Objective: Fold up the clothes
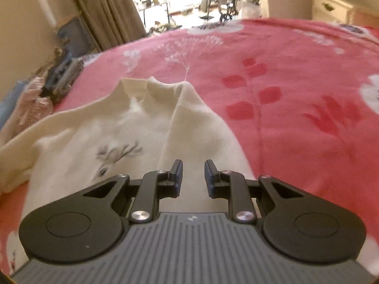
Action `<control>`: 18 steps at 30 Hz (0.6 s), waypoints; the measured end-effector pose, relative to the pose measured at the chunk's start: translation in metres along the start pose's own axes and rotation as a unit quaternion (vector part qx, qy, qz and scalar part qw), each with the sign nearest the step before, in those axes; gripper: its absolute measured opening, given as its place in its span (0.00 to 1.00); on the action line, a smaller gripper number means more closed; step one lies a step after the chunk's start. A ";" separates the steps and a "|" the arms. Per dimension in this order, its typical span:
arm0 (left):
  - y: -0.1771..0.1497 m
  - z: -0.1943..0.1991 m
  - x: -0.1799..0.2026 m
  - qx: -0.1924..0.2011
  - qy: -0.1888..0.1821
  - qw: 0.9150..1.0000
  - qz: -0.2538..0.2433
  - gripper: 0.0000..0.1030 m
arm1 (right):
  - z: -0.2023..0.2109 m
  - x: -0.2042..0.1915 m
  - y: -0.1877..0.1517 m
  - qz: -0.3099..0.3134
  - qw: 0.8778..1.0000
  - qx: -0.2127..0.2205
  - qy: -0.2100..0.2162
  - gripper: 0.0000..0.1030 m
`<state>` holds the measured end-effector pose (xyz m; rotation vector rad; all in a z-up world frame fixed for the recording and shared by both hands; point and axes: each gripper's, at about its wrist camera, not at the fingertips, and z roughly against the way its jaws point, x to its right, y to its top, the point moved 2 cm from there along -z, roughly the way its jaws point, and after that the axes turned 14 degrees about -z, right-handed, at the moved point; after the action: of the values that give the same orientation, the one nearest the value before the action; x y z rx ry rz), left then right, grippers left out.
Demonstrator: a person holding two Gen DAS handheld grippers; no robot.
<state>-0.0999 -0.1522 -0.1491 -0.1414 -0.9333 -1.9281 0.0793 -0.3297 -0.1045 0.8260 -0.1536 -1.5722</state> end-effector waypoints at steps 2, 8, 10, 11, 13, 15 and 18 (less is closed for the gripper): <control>-0.002 0.000 -0.007 0.003 -0.015 1.000 0.016 0.20 | -0.032 0.006 0.002 -0.004 0.999 -0.015 -0.034 0.12; -0.004 0.001 -0.020 0.006 -0.051 0.998 0.043 0.18 | -0.026 -0.018 0.016 0.029 0.999 0.016 -0.025 0.12; -0.005 0.000 -0.022 0.009 -0.061 0.997 0.050 0.18 | -0.024 -0.035 0.025 0.051 0.998 0.026 -0.008 0.12; -0.006 0.001 -0.024 0.010 -0.066 0.996 0.055 0.18 | -0.031 -0.043 0.031 0.057 0.998 0.025 -0.006 0.12; -0.008 0.002 -0.028 0.009 -0.075 0.995 0.064 0.18 | -0.065 -0.047 0.042 0.063 0.997 0.015 -0.033 0.12; -0.010 0.003 -0.031 0.009 -0.083 0.994 0.071 0.17 | -0.100 -0.045 0.050 0.063 0.996 0.001 -0.067 0.12; -0.013 0.006 -0.033 0.013 -0.087 0.993 0.078 0.17 | -0.120 -0.039 0.055 0.042 0.996 0.013 -0.082 0.11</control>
<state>-0.0943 -0.1214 -0.1669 -0.3605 -1.0308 -1.7787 0.1917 -0.2624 -0.1463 0.7015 -0.3241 -1.5608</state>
